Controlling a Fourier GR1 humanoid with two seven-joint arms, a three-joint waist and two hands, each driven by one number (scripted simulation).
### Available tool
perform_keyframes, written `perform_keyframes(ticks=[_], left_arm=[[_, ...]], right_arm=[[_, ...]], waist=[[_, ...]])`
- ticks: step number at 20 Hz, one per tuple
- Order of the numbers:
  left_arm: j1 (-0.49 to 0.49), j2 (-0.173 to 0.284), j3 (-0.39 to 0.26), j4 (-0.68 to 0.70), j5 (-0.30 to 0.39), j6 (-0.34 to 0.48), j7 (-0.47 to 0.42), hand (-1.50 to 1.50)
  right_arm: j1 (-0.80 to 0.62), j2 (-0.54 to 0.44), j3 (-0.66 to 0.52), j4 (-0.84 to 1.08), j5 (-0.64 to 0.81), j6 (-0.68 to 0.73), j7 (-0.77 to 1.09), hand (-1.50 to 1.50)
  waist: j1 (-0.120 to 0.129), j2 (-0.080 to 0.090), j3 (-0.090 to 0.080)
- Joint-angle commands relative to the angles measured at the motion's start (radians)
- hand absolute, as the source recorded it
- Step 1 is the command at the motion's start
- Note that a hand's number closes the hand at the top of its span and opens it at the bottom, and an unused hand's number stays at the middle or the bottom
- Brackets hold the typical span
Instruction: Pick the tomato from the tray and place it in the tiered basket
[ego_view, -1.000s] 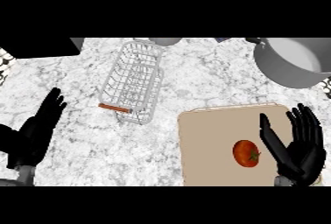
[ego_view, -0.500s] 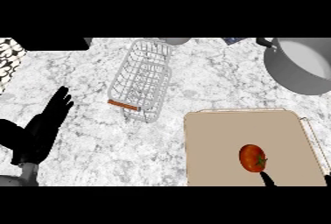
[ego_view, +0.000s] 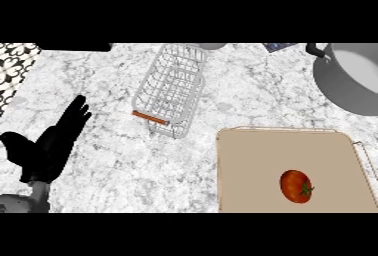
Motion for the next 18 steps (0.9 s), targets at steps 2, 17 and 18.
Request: perform_keyframes(ticks=[2,17,18], left_arm=[[-0.020,0.005,0.012,-0.007,0.018,-0.024,0.031,0.00],[0.021,-0.031,0.071,0.063,-0.014,-0.081,-0.014,0.00],[0.025,-0.060,0.032,0.005,-0.047,-0.034,0.032,0.00]], right_arm=[[-0.022,-0.087,-0.012,-0.201,0.163,0.085,0.380,-1.50],[-0.519,0.264,0.051,0.090,0.575,0.350,0.901,-1.50],[-0.508,0.276,0.043,0.172,0.555,0.297,0.826,-1.50]], waist=[[0.008,-0.006,0.004],[-0.019,-0.020,0.010],[-0.020,-0.021,0.011]])
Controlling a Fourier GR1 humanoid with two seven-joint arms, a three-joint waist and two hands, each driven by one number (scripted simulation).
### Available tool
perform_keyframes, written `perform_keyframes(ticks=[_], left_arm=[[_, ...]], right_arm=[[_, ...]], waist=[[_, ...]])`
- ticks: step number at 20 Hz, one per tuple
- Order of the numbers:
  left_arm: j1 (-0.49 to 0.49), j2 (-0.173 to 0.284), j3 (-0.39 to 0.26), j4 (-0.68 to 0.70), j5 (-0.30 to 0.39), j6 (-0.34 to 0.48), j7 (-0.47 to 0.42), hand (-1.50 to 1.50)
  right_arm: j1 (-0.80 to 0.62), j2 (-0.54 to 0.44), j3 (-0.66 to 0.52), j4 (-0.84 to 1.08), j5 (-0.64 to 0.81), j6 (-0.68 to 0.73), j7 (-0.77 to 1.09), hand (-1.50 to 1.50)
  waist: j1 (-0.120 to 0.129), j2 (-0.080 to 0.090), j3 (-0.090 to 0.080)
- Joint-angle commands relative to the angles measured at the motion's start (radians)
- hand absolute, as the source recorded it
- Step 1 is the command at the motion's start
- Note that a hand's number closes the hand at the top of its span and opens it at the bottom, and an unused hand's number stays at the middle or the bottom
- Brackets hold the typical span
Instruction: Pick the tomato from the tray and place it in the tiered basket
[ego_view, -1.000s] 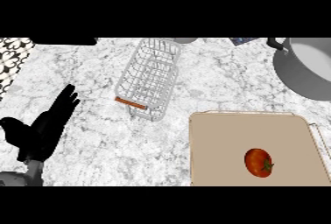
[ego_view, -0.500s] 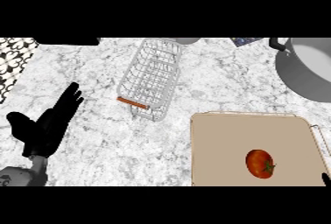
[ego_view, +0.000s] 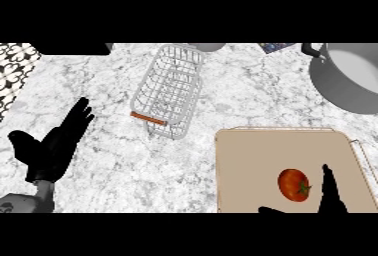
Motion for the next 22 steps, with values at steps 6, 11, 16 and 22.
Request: perform_keyframes(ticks=[6,11,16,22], left_arm=[[-0.022,-0.015,0.069,-0.025,-0.011,-0.048,0.068,0.00],[0.017,-0.032,0.119,0.018,-0.043,-0.114,0.013,0.00],[0.048,-0.029,0.152,-0.016,-0.043,-0.121,0.018,0.00],[0.006,-0.098,0.111,0.006,-0.107,-0.110,0.033,0.00]], right_arm=[[-0.135,0.121,-0.082,0.243,0.110,-0.014,0.031,-1.50],[-0.078,0.110,-0.107,0.212,0.122,0.004,-0.012,-1.50],[-0.059,0.099,-0.100,0.245,-0.065,0.064,-0.105,1.50],[-0.158,0.086,-0.105,0.361,-0.024,0.112,-0.128,1.50]], waist=[[-0.012,-0.003,0.002],[-0.015,-0.003,0.001],[-0.012,-0.004,0.002],[-0.011,-0.003,0.002]])
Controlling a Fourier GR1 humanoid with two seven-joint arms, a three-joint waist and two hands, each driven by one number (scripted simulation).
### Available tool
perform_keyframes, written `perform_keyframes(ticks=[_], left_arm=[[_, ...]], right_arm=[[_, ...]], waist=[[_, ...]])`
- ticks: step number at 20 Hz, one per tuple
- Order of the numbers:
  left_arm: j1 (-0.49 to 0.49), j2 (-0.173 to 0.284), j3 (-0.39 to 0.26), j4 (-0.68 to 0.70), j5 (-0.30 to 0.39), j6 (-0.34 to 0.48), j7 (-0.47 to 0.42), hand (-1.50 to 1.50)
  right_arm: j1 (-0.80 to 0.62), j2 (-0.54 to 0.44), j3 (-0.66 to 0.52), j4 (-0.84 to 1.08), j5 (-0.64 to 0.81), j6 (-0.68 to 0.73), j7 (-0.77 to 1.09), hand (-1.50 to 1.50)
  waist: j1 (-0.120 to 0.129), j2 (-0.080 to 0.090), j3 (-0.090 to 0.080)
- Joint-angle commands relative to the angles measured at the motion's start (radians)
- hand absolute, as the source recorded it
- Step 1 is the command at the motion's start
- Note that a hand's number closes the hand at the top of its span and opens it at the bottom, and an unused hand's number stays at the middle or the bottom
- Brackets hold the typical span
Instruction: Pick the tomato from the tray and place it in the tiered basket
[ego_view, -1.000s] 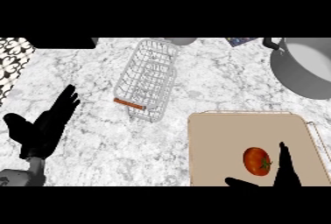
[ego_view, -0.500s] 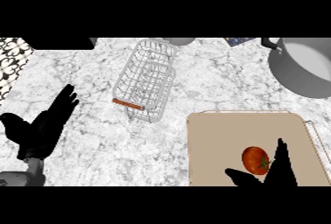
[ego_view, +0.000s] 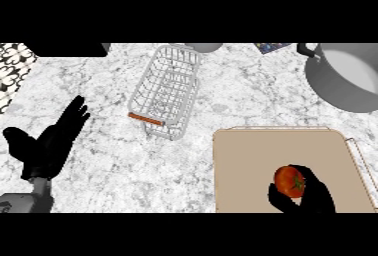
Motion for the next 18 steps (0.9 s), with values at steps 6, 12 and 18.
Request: perform_keyframes(ticks=[6,12,18], left_arm=[[-0.022,-0.038,0.010,-0.044,-0.043,0.012,0.059,0.00],[0.014,-0.029,0.000,-0.055,-0.038,-0.016,0.028,0.00],[-0.016,-0.039,0.022,-0.005,-0.033,-0.017,0.026,0.00]], right_arm=[[-0.122,0.042,0.018,0.183,0.152,0.018,0.027,1.50],[-0.134,-0.323,0.095,0.131,0.134,0.282,-0.301,1.50],[-0.271,-0.465,-0.025,0.145,0.049,0.173,-0.644,1.50]], waist=[[0.005,0.005,0.007],[0.037,0.008,0.007],[0.006,0.007,0.009]])
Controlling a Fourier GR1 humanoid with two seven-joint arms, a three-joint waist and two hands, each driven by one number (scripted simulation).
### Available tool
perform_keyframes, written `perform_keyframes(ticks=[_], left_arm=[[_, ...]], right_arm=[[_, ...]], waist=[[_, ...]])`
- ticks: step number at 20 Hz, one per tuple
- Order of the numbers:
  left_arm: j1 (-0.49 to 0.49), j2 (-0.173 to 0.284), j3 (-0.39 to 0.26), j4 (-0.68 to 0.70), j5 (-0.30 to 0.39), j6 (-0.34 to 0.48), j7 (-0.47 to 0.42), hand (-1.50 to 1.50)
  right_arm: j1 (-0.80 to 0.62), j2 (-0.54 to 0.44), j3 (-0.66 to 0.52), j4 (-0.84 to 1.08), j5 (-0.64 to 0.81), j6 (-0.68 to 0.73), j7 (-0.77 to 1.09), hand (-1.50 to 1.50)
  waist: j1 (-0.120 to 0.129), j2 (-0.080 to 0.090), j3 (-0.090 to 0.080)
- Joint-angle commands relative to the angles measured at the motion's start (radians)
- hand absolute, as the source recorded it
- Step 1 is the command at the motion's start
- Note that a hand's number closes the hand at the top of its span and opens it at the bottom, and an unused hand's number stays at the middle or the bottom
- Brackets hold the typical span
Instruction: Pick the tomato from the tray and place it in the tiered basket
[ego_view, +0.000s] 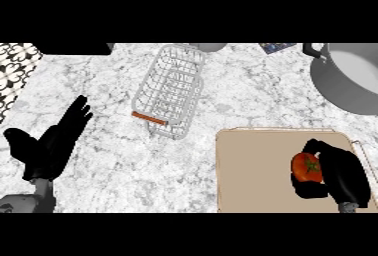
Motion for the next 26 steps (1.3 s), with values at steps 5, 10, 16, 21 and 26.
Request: perform_keyframes(ticks=[5,10,16,21,26], left_arm=[[0.024,-0.018,0.002,0.006,-0.028,0.025,-0.014,0.00],[0.056,-0.043,-0.014,-0.020,-0.038,0.012,-0.038,0.00],[-0.005,-0.028,0.032,0.031,-0.036,-0.020,-0.009,0.00],[0.006,-0.047,0.017,-0.028,-0.052,0.001,0.033,0.00],[0.002,-0.030,0.049,-0.007,-0.029,-0.056,0.020,0.00]], right_arm=[[-0.086,0.008,-0.132,-0.211,-0.251,-0.110,-0.257,1.50],[-0.100,-0.012,-0.176,-0.398,-0.348,-0.012,-0.238,1.50],[-0.303,0.064,-0.098,-0.481,-0.322,0.166,-0.019,1.50],[-0.543,0.166,-0.011,-0.466,-0.293,0.284,0.210,1.50],[-0.724,0.342,0.068,-0.256,-0.185,0.265,0.263,1.50]], waist=[[-0.030,-0.007,0.002],[-0.023,-0.005,0.000],[-0.013,-0.002,0.000],[-0.006,-0.002,0.000],[0.000,0.000,0.000]])
